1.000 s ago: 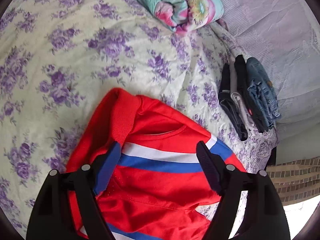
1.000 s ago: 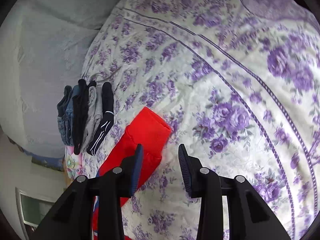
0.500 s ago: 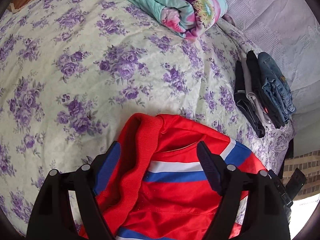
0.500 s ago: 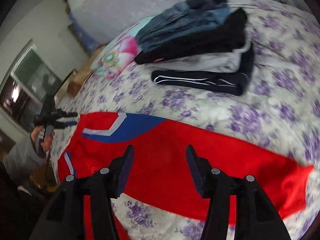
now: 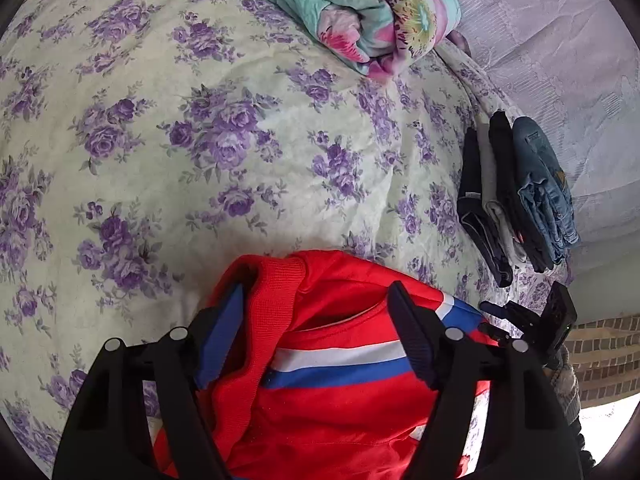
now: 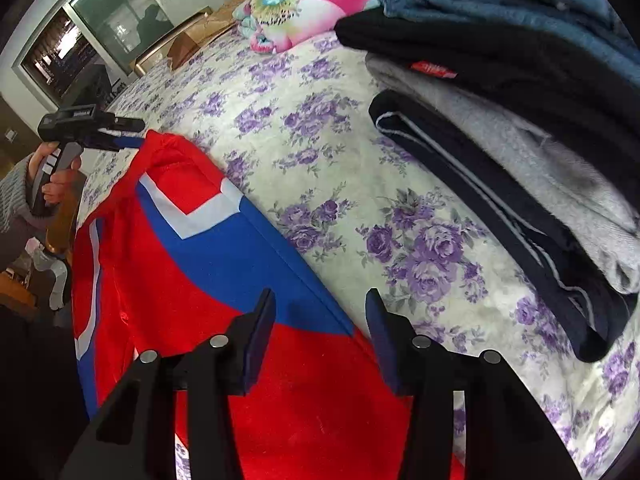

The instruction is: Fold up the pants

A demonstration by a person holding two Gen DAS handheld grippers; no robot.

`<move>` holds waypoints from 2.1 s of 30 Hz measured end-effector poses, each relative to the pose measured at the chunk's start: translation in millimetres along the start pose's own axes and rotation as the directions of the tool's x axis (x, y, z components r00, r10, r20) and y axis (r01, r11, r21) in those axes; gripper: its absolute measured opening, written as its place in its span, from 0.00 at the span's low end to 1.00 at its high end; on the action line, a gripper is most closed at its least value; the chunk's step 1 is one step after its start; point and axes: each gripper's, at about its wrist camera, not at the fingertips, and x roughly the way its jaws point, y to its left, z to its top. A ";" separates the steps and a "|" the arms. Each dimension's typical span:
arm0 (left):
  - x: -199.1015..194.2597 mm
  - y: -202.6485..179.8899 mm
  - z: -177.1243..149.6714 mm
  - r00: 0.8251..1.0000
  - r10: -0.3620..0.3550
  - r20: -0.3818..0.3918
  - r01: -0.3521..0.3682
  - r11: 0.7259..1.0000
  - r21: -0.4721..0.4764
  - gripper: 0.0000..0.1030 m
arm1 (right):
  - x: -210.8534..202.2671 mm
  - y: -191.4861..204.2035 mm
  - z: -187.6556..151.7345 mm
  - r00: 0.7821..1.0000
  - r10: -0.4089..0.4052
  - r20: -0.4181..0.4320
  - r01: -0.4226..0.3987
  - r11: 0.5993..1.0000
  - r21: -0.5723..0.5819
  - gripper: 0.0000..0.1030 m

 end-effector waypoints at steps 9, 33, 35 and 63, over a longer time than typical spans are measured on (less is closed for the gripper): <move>9.4 15.6 10.0 1.000 0.011 -0.022 -0.011 0.999 -0.040 0.16 | 16.2 -2.6 -2.8 0.999 0.021 -0.044 -0.022 1.000 -0.020 0.04; -125.0 58.4 -104.1 0.922 -0.380 0.072 0.373 0.923 0.092 0.08 | -102.2 235.7 -133.4 0.981 -0.131 0.142 0.136 0.990 -0.025 0.03; -124.4 75.2 -121.0 0.921 -0.385 0.056 0.381 0.922 0.072 0.09 | -89.8 256.7 -152.7 0.987 -0.120 0.110 0.122 0.993 -0.012 0.03; -32.6 115.6 -188.9 0.952 -0.251 -0.173 0.234 0.966 -0.113 0.04 | -36.9 281.9 -220.8 0.998 0.001 0.062 -0.020 0.949 0.314 0.16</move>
